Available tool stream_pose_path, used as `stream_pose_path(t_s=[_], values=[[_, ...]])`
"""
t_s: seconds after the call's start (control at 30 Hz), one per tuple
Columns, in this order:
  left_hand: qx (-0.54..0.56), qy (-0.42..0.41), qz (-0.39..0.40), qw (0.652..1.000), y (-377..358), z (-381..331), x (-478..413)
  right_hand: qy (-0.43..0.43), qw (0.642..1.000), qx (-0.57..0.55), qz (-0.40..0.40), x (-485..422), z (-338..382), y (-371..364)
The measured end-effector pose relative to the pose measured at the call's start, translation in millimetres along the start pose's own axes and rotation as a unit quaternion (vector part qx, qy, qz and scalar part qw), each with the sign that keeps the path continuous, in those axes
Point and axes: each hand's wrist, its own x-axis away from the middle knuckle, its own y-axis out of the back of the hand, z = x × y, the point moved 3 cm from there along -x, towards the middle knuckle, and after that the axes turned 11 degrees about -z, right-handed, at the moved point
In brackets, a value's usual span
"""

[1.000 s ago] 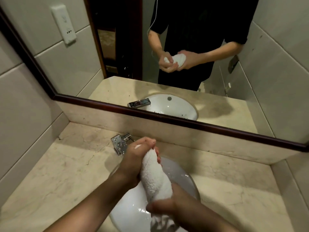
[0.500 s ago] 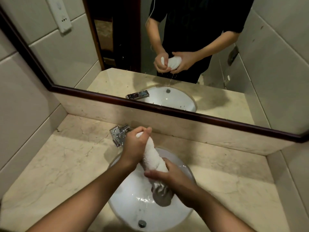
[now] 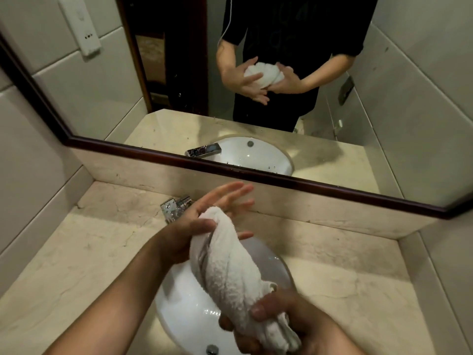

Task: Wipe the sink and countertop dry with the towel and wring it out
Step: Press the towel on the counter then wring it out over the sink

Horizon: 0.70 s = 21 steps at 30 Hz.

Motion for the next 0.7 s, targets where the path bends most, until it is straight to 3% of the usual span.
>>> stream_pose_path(t_s=[0.07,0.13,0.23,0.3,0.5,0.7], values=[[0.054,0.004,0.005,0.999,-9,2,0,0.015,1.0,0.016,0.017,6,-3,-7],[0.035,0.003,-0.067,0.997,-7,-2,5,0.076,0.995,0.018,0.055,5,6,-17],[-0.042,-0.01,-0.189,0.981,-2,-2,10,0.15,0.985,0.069,-0.046,-1,10,-7],[-0.067,-0.024,-0.259,0.963,-3,3,8,0.191,0.958,0.161,-0.139,-9,7,-3],[-0.242,-0.054,-0.402,0.881,20,57,-7,0.152,0.863,0.383,-0.293,-68,-19,22],[-0.313,-0.022,-0.527,0.79,70,120,-14,0.11,0.836,0.387,-0.374,-121,-57,35]])
